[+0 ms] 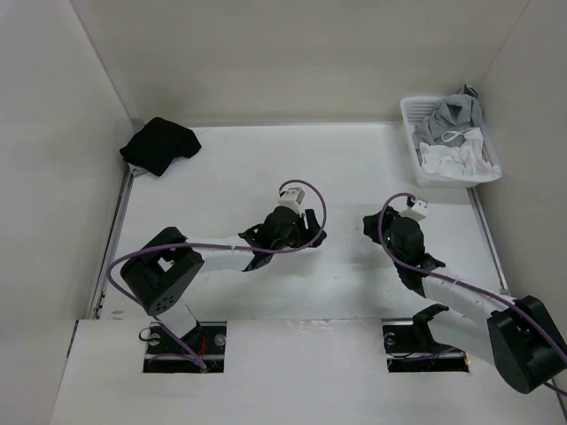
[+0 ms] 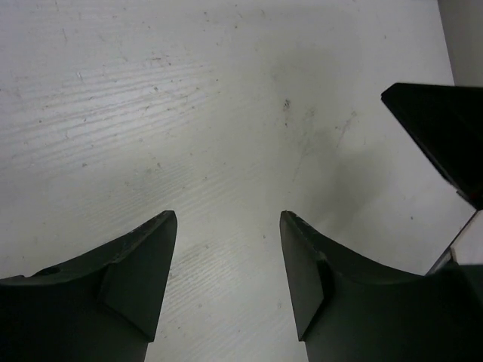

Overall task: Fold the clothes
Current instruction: Grab the tank top from the pile

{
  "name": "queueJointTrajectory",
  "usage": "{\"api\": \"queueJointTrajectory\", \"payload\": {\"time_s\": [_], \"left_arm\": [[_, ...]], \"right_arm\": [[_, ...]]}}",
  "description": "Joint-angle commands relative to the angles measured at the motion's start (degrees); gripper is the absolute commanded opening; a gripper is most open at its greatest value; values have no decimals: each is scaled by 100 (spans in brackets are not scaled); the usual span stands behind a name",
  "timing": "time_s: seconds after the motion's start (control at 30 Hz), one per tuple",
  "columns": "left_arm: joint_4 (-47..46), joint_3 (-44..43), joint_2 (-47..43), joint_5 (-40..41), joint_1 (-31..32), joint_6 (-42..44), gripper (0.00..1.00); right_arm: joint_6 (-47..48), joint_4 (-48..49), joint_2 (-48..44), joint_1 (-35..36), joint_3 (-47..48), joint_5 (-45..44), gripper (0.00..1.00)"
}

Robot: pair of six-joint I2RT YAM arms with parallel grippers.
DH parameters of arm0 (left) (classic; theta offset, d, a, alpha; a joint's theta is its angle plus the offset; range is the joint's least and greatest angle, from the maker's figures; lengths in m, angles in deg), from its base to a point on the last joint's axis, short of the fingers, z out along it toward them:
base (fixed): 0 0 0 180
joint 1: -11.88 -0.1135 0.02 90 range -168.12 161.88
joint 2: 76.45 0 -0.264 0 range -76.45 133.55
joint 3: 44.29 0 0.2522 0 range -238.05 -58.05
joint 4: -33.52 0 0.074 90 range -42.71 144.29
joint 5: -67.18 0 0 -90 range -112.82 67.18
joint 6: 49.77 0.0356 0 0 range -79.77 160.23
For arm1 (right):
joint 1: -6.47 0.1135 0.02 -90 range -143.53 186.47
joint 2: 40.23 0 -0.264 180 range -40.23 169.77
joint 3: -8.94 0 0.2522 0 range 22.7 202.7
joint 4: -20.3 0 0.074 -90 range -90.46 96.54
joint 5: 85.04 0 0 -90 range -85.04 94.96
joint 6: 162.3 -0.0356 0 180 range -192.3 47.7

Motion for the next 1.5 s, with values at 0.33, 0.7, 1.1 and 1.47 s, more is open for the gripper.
{"api": "queueJointTrajectory", "payload": {"time_s": [0.33,0.7,1.1,1.47], "left_arm": [[-1283,807,-565,-526,69,346,27],[-1441,1036,-732,-439,-221,416,29],[-1696,983,-319,-763,-476,144,44],[-1785,966,-205,-843,-555,73,44]], "right_arm": [[784,-879,1066,-1705,3048,-474,0],[1101,-2067,4259,-3782,6163,-395,24],[1900,-2620,5691,-4538,7252,-712,62],[1787,-2999,6887,-4574,8825,-97,52]]}}
